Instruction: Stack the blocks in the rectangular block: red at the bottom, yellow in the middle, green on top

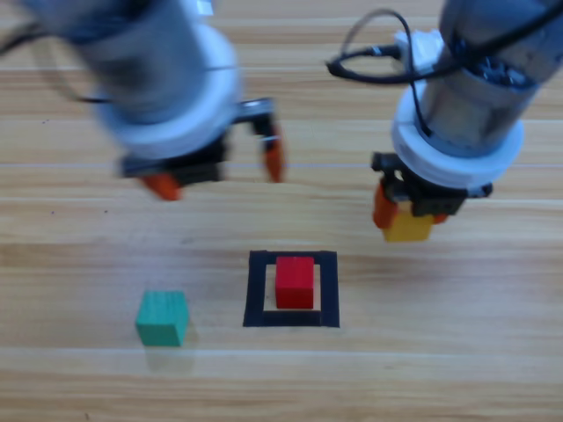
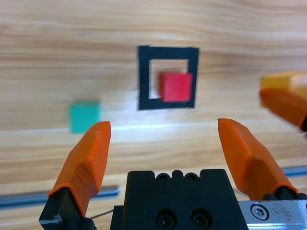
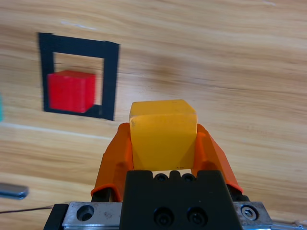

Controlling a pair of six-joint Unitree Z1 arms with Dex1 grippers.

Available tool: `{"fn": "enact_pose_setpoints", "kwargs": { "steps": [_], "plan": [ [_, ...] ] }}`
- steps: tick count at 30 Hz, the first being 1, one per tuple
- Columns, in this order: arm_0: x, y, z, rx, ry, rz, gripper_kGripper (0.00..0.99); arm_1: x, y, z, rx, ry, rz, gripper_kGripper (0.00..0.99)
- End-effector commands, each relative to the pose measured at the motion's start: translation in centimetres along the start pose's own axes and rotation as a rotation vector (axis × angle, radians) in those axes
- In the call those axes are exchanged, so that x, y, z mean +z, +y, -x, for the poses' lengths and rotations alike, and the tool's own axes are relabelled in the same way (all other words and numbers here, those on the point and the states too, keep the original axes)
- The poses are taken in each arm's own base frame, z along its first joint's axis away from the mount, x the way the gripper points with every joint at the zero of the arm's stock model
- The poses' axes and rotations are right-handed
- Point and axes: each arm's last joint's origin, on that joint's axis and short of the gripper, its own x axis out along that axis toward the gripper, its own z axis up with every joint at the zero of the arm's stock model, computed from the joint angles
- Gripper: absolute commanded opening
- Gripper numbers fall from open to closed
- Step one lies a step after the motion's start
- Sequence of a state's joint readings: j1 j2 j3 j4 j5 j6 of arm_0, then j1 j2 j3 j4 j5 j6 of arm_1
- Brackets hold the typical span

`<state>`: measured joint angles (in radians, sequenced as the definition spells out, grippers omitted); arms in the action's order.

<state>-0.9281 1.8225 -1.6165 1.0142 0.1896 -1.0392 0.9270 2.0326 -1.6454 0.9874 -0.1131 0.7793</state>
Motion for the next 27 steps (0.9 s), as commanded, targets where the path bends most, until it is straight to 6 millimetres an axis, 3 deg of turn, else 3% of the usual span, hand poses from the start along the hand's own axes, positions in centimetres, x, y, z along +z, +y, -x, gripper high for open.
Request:
{"fn": "enact_pose_setpoints", "kwargs": {
  "steps": [1, 5, 13, 27],
  "plan": [
    [-1.9, 6.6, 5.7, -0.032, -0.076, -0.045, 0.976, -1.6, 4.4, -0.3, -0.012, 0.019, 0.055, 0.017],
    [-2.8, 10.1, 8.1, -0.057, -0.117, -0.093, 0.976, -1.4, 7.0, -1.3, -0.033, 0.044, 0.062, 0.017],
    [-5.2, 14.2, 8.5, -0.063, -0.140, -0.193, 0.974, -1.3, 10.2, -2.7, -0.060, 0.068, 0.027, 0.015],
    [-6.0, 15.1, 8.0, -0.062, -0.126, -0.191, 0.974, -0.8, 11.6, -5.1, -0.090, 0.042, -0.016, 0.015]
  ]
}}
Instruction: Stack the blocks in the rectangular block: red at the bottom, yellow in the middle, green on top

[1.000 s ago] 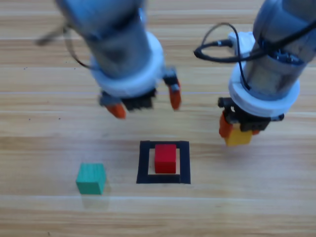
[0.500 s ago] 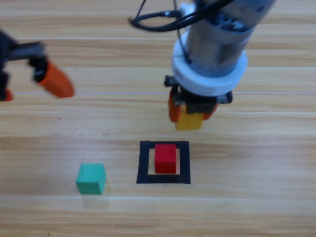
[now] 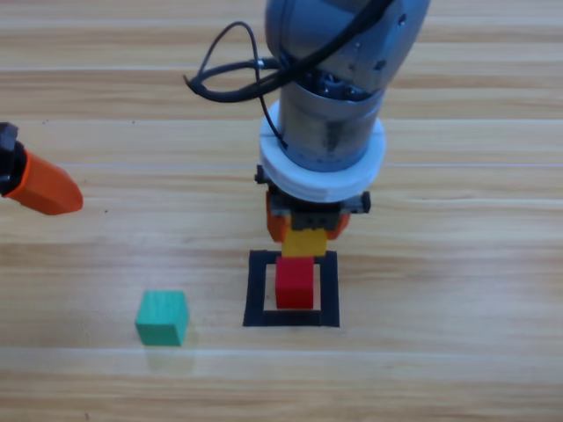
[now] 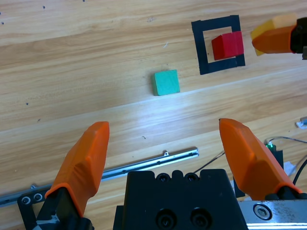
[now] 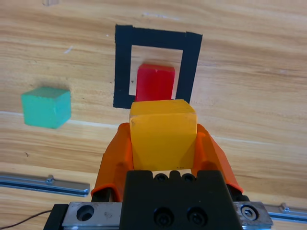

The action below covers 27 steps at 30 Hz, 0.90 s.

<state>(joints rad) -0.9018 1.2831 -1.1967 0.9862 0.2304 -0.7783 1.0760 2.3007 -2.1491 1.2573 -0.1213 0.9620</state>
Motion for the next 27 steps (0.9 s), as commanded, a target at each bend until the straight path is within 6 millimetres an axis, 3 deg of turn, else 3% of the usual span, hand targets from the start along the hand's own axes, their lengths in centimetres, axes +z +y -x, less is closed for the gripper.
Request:
{"fn": "enact_pose_setpoints", "kwargs": {
  "steps": [1, 27],
  "plan": [
    [-0.5, 0.8, -0.6, 0.018, 0.002, 0.019, 0.974, -0.5, 1.8, -4.6, -0.094, 0.008, 0.012, 0.017],
    [-0.9, 0.6, -2.0, 0.015, 0.019, 0.023, 0.973, -0.2, 2.5, -7.4, -0.144, -0.005, -0.001, 0.017]
  ]
}}
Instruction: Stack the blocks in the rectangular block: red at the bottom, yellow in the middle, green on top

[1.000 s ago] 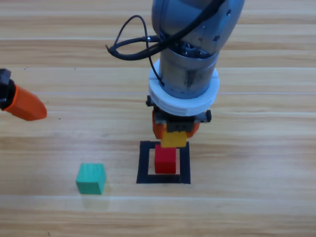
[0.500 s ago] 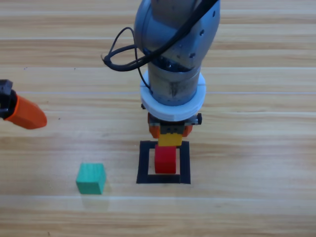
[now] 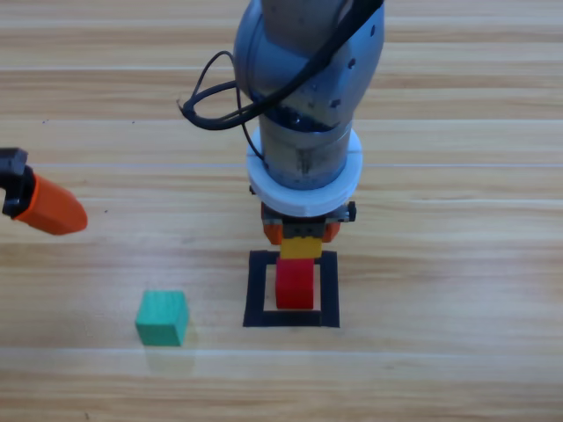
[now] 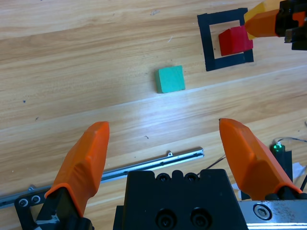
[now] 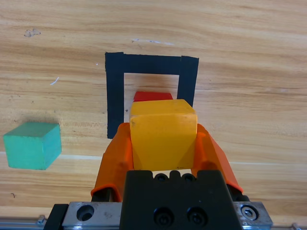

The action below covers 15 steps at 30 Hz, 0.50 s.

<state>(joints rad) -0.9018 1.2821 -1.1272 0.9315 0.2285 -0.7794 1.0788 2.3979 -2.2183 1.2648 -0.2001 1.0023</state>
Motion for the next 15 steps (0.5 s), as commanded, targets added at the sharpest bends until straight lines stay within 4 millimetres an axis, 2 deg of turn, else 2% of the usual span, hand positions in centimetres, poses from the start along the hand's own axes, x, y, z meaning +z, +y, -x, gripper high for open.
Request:
{"fn": "enact_pose_setpoints", "kwargs": {
  "steps": [1, 15],
  "plan": [
    [-0.14, 0.31, -0.62, 0.005, 0.007, 0.024, 0.973, -1.17, 1.47, -3.96, -0.070, 0.038, 0.037, 0.017],
    [-0.13, 0.08, -1.34, 0.007, 0.014, 0.025, 0.973, -1.20, 1.75, -4.79, -0.079, 0.044, 0.039, 0.017]
  ]
}}
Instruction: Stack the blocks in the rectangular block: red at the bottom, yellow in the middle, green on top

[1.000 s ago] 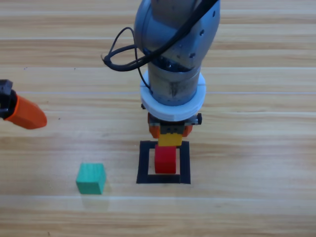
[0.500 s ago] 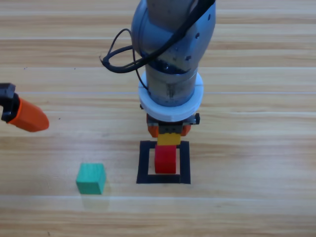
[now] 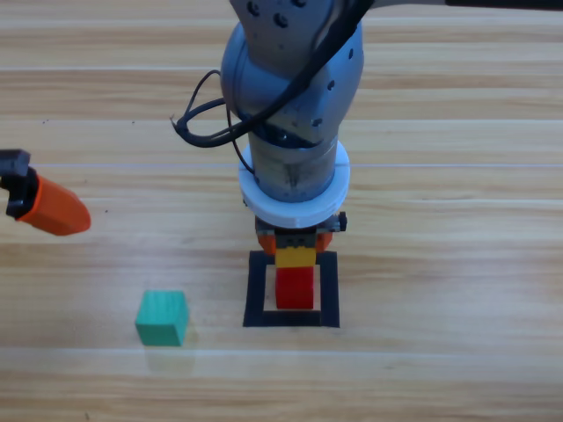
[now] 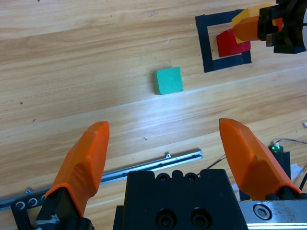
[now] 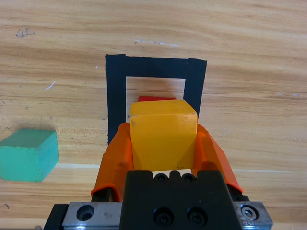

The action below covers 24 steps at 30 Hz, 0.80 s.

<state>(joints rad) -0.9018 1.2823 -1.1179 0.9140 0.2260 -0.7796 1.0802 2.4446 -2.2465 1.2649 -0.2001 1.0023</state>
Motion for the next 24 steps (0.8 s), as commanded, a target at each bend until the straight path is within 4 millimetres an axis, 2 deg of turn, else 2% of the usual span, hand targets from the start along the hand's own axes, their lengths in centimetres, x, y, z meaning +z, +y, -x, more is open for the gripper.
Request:
{"fn": "enact_pose_setpoints", "kwargs": {
  "steps": [1, 24],
  "plan": [
    [-0.10, 0.12, -1.19, 0.015, 0.019, 0.023, 0.973, -1.20, 0.98, -3.10, -0.066, 0.035, 0.035, 0.017],
    [-0.01, -0.07, -1.44, 0.013, 0.024, 0.026, 0.969, -1.24, 1.11, -3.80, -0.075, 0.050, 0.036, 0.018]
  ]
}}
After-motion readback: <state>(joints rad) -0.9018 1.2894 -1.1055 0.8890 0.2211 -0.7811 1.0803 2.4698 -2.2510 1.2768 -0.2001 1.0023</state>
